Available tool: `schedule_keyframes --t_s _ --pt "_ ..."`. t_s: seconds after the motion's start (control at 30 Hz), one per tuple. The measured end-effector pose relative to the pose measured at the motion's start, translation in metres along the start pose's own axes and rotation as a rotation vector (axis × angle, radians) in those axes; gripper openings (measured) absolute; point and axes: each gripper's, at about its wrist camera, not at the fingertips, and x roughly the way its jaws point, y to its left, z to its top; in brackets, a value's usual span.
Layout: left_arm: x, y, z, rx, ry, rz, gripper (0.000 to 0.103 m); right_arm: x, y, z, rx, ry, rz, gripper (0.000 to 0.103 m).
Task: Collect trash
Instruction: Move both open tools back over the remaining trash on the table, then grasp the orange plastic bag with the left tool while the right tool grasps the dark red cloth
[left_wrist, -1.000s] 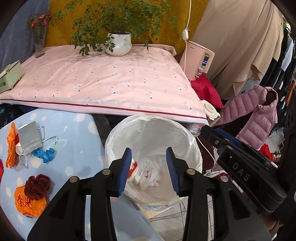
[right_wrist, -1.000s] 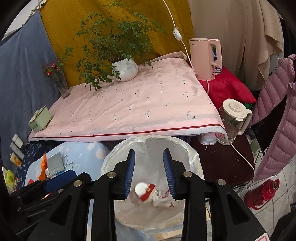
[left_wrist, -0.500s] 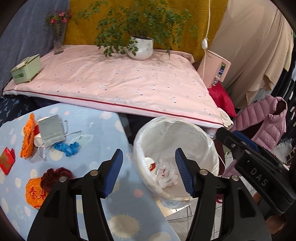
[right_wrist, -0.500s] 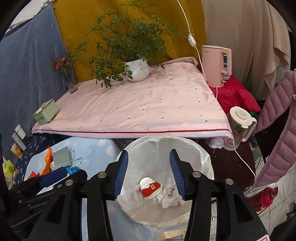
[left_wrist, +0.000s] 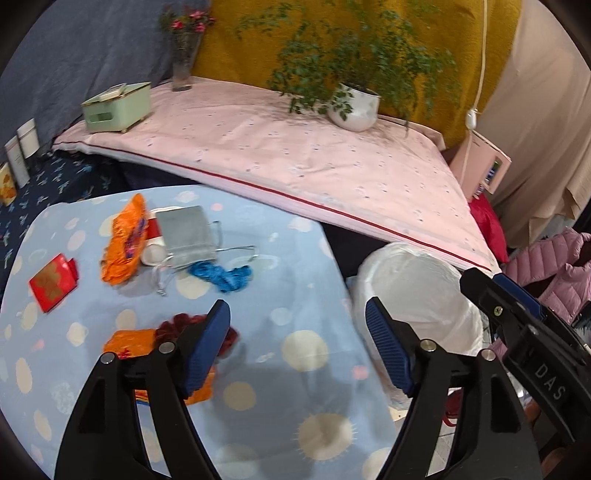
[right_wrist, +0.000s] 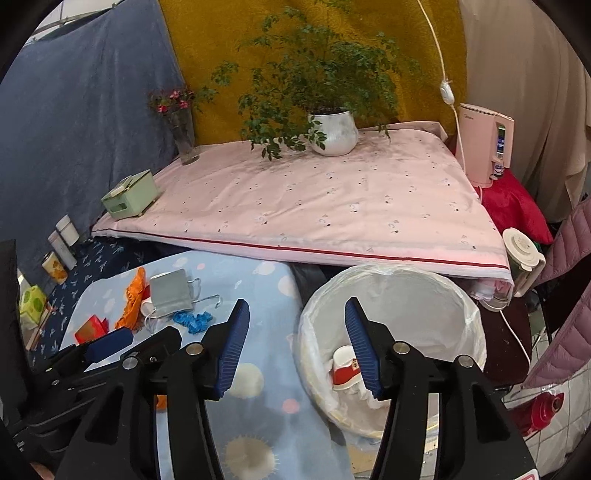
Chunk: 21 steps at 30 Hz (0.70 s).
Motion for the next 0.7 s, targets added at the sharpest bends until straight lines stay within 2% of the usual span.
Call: schedule_keyframes --t_s 0.13,0.3,0.7 --pt "-0.003 0.027 -0.004 -0.036 0.004 0.042 0.074 0.009 0.030 -0.007 -0.036 0.022 0.031 0.058" --pt "-0.003 0.067 -0.013 -0.096 0.011 0.100 0.084 0.023 0.062 -0.017 -0.070 0.053 0.064 0.060" --pt "0.012 0.148 -0.045 -0.238 0.088 0.179 0.086 0.070 0.110 -0.045 -0.116 0.157 0.103 0.060"
